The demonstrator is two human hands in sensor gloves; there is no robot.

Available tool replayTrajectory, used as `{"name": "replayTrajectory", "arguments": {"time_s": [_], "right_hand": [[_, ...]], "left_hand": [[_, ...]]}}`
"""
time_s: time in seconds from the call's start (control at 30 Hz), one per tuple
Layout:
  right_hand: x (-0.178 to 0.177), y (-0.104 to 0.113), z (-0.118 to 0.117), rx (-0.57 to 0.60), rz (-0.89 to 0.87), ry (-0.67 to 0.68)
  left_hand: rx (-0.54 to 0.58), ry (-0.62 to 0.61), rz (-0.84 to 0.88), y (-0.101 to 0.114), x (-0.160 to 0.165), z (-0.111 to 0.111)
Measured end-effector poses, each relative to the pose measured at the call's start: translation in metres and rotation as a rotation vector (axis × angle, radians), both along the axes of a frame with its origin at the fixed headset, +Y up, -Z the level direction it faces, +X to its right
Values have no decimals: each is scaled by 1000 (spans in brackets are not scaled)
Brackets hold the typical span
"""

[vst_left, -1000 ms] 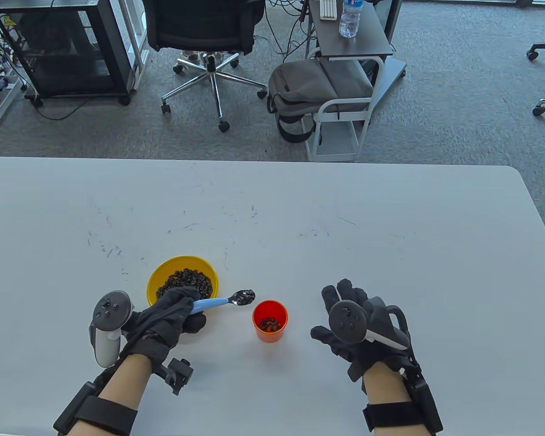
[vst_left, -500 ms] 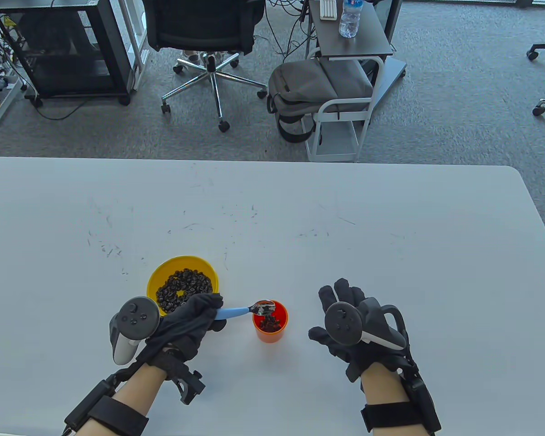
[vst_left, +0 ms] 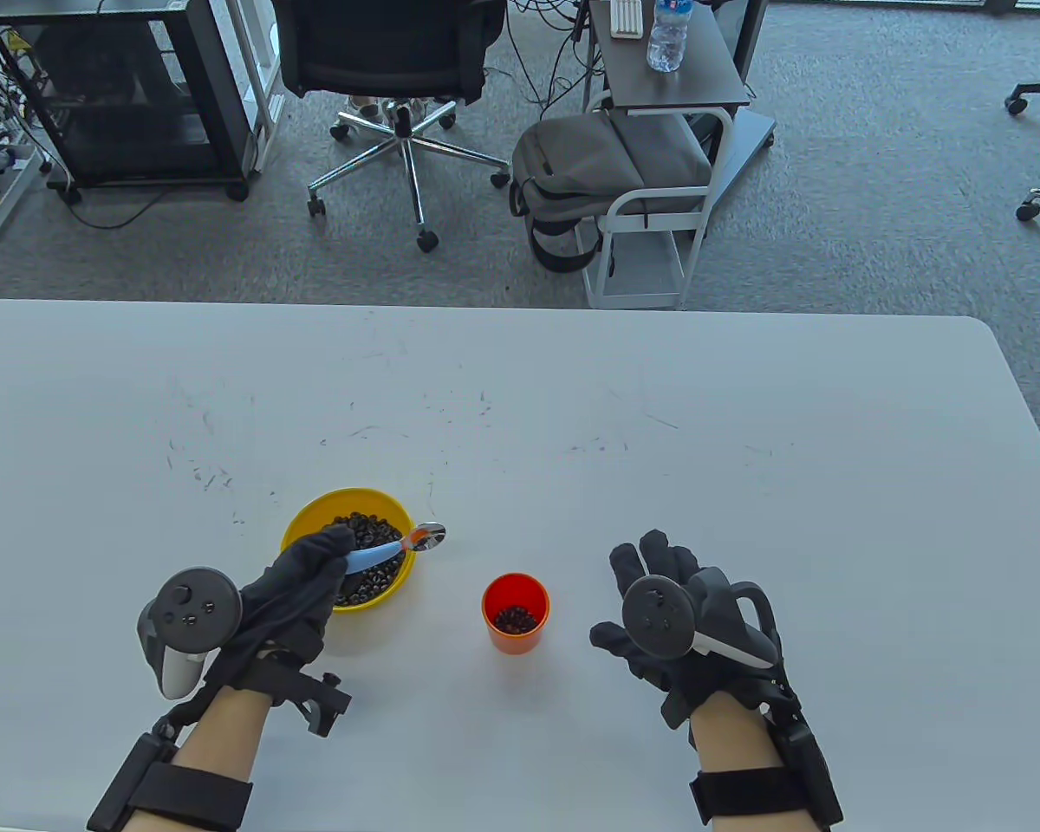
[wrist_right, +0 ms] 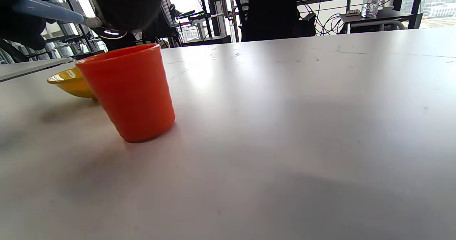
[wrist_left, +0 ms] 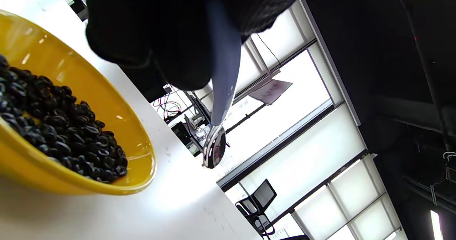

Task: Scoop coffee beans into a cup using a baby spoon

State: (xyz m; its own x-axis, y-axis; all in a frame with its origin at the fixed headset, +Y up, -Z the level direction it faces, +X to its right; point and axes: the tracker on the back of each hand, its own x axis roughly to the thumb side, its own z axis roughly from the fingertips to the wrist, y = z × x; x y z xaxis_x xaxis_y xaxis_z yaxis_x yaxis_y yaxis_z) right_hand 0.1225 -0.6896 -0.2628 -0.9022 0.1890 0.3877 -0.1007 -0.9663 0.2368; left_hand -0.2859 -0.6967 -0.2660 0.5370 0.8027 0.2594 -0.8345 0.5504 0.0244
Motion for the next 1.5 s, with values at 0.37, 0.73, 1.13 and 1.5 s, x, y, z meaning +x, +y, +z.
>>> {"name": "replayTrajectory", "arguments": {"time_s": [0.37,0.73,1.13,1.5], "right_hand": [[5,5,1,19,-31,-12],[7,5,1,20,-39,-14],[7,5,1,19,-34,-12],[6,5,1,15,-32,-11]], "left_hand": [[22,135,-271,-3,-32,-6],[1,202,-295,-10,-44,-7],[-81,225,-303,-22,-50,-11],[-284,270,-76,-35,-63,-12]]}}
